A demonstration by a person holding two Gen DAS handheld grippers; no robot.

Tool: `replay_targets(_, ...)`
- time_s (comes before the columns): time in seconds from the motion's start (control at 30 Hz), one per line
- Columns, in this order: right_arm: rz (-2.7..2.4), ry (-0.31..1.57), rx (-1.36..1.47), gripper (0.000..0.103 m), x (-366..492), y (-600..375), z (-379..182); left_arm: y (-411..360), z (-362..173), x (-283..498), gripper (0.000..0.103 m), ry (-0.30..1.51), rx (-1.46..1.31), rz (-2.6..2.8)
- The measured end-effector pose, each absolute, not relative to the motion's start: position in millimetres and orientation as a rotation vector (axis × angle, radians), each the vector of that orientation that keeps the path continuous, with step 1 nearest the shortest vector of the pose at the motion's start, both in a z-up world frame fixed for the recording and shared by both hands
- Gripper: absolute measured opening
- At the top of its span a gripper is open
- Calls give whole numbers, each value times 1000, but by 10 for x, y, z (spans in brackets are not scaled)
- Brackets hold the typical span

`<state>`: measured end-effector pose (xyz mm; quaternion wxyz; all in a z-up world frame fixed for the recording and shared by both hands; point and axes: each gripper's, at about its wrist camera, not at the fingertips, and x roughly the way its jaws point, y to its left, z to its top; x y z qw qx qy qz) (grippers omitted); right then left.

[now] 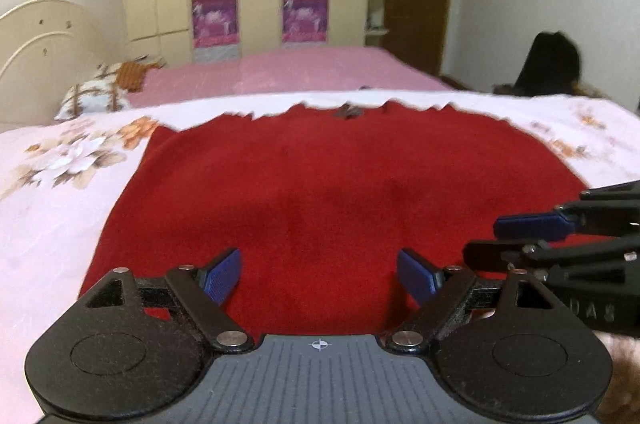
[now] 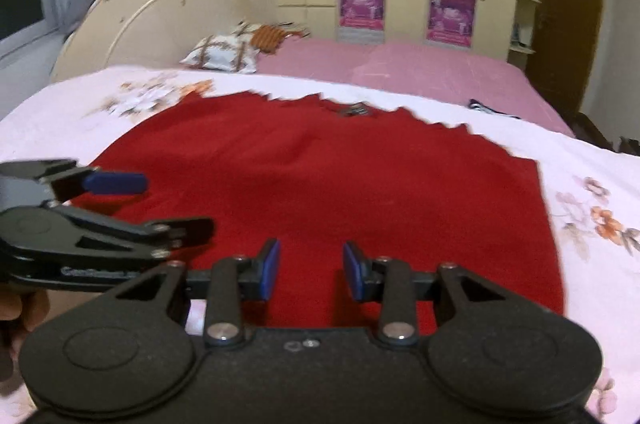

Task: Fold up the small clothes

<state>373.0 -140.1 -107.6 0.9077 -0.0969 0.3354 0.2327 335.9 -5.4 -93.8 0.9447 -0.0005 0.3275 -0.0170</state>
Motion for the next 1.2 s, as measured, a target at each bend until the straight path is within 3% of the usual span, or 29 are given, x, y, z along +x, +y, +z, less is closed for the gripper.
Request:
replay_targets(0.2, 458, 723, -240, 34, 3618, -1385, -1229, 131, -1043, 3192, 84, 689, 20, -10)
replay_targets(0.53, 212, 745, -99, 31, 3586, -2448, -1203, 534, -1097, 3041, 84, 690, 12, 27)
replay_targets(0.77, 204, 693, -99, 33, 3538, -2345, -1075, 613, -1016, 3146, 84, 687, -48, 42)
replay_targets(0.87, 169, 767, -124, 31, 3664, -2397, -1249, 686, -1101, 3206, 85, 719, -44, 30)
replay_targets(1.1, 183, 711, -101, 32, 3635, -2433, -1103, 699, -1067, 3254, 84, 752, -40, 50)
replay_targets(1.2, 183, 771, -119, 32, 3700, -2456, -1266, 691, -1092, 3257, 85, 748, -26, 46)
